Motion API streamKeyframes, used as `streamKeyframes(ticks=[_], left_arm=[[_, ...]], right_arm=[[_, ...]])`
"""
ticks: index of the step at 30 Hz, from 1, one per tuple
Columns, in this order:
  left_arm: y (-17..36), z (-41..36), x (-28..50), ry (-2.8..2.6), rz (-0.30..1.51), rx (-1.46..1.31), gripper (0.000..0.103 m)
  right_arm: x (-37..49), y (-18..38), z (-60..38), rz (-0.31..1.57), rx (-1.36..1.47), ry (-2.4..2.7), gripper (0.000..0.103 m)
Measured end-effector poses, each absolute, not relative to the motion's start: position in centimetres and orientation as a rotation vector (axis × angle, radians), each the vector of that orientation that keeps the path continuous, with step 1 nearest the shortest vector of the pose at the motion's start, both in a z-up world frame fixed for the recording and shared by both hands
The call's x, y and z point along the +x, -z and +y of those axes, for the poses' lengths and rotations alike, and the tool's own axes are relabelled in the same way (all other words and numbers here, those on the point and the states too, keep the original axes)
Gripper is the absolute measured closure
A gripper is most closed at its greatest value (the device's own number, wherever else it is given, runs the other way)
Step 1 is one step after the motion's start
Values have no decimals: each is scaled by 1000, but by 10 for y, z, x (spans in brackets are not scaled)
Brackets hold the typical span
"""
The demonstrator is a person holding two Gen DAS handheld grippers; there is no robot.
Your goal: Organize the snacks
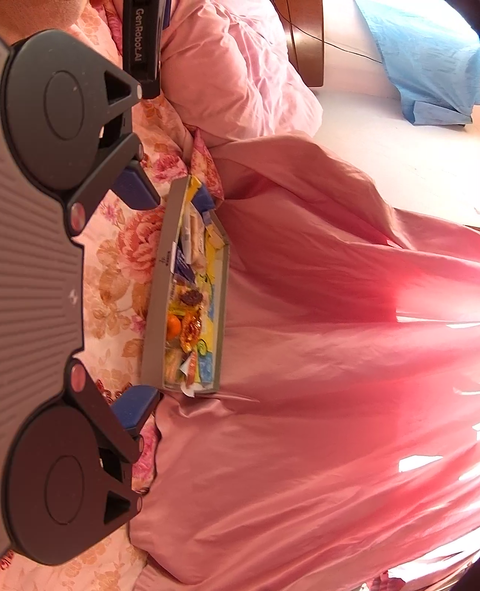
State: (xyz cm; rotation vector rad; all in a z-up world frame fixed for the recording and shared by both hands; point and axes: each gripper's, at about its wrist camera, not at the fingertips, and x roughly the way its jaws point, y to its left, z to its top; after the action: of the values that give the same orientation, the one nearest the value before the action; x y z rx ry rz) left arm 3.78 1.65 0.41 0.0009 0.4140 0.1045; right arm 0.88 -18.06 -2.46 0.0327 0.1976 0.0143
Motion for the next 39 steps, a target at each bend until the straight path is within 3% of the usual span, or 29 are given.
streamKeyframes(ticks=[12,39], left_arm=[[28,13,58,-25,579,-14,3],[34,3,63,-23,576,72,3]], right_arm=[[15,51,-174,236,0,-12,0],[25,67,-190,278,54,55,0]])
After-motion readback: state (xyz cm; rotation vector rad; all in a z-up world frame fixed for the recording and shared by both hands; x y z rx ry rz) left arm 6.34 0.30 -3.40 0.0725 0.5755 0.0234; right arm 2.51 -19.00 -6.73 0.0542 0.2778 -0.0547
